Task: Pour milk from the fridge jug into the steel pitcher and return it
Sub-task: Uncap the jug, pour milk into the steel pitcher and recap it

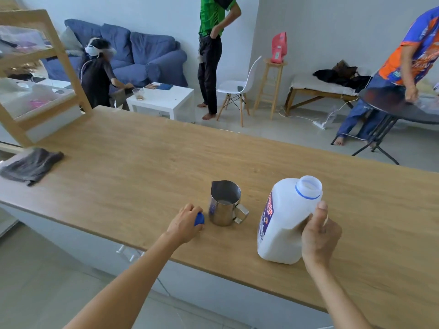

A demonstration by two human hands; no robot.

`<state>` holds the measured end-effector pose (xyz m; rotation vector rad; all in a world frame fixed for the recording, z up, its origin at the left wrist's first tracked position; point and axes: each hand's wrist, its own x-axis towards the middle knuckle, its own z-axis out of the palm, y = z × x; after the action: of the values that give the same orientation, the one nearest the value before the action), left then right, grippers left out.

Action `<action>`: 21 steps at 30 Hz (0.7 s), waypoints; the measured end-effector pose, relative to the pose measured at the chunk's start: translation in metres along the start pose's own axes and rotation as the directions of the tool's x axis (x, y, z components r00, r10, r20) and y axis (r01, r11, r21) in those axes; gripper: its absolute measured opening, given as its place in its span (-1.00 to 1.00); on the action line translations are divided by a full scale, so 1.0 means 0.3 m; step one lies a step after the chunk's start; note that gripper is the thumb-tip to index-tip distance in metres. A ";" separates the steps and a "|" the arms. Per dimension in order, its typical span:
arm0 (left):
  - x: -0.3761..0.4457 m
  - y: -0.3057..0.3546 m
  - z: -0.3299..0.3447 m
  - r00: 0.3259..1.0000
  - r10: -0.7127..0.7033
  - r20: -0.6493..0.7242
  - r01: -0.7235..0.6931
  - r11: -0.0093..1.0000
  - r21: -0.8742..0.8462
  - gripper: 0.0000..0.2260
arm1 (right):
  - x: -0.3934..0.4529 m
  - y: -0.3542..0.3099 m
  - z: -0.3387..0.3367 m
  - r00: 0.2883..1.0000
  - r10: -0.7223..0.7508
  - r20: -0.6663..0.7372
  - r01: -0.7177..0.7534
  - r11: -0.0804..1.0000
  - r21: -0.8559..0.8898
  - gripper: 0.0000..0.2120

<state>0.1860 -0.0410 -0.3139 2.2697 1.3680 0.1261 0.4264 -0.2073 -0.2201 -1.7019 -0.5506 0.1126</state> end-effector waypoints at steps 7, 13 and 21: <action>0.025 -0.157 0.014 0.985 -0.035 -0.167 0.028 0.998 -0.049 -0.53 | 0.035 -0.037 0.023 0.999 -0.026 0.029 0.026 0.999 -0.024 -0.47; 0.061 -0.233 0.063 0.987 -0.008 -0.161 0.027 0.993 0.113 -0.44 | 0.088 -0.096 0.043 0.985 -0.051 0.162 0.090 0.966 -0.243 -0.46; 0.127 -0.237 0.075 0.986 -0.001 -0.164 0.022 0.992 0.124 -0.44 | 0.153 -0.143 0.057 0.928 -0.032 0.372 0.216 0.859 -0.465 -0.40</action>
<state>0.1547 0.0106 -0.3719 2.3999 1.5105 0.2337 0.4478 -0.1683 -0.1727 -2.1618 -1.0303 0.1959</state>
